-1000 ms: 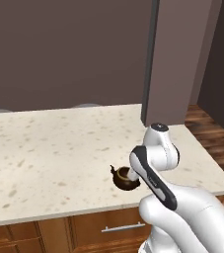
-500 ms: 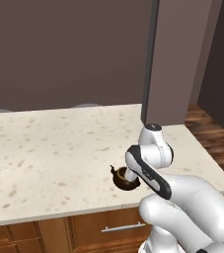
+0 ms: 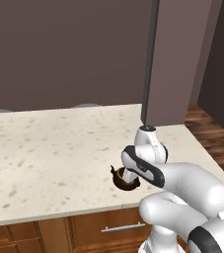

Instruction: Pick the teapot and cup and place them in the sink. Then turn on the water.

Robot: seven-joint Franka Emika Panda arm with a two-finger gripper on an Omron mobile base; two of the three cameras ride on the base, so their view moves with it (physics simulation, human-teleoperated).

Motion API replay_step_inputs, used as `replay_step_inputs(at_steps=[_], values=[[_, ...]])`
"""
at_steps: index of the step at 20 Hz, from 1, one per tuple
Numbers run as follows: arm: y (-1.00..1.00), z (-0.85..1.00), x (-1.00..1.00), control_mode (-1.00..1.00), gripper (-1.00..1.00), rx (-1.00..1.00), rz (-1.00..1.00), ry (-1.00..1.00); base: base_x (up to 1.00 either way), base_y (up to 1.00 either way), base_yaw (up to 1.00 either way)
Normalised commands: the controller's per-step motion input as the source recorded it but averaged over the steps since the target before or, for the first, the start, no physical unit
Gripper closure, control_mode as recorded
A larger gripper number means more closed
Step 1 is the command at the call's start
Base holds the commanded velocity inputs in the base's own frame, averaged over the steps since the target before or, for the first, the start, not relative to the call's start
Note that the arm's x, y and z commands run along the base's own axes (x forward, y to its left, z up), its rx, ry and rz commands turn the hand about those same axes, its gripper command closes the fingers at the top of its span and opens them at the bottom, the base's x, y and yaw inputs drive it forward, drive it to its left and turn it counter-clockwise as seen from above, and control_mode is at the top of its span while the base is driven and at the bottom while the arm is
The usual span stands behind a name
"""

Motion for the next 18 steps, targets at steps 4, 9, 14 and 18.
replay_step_inputs(at_steps=[4, 9, 14, 18], values=[[-0.08, -0.52, -0.05, -1.00, -1.00, 0.00, 0.00, 0.00, 0.00, 0.00, 0.00], [-0.06, -0.51, -0.06, -1.00, -1.00, 0.00, 0.00, 0.00, 0.00, 0.00, 0.00], [-0.11, -0.61, -0.30, -1.00, -1.00, 0.00, 0.00, 0.00, 0.00, 0.00, 0.00], [-0.18, -0.71, -0.54, -1.00, -1.00, 0.00, 0.00, -0.03, 0.00, 0.00, 0.00]])
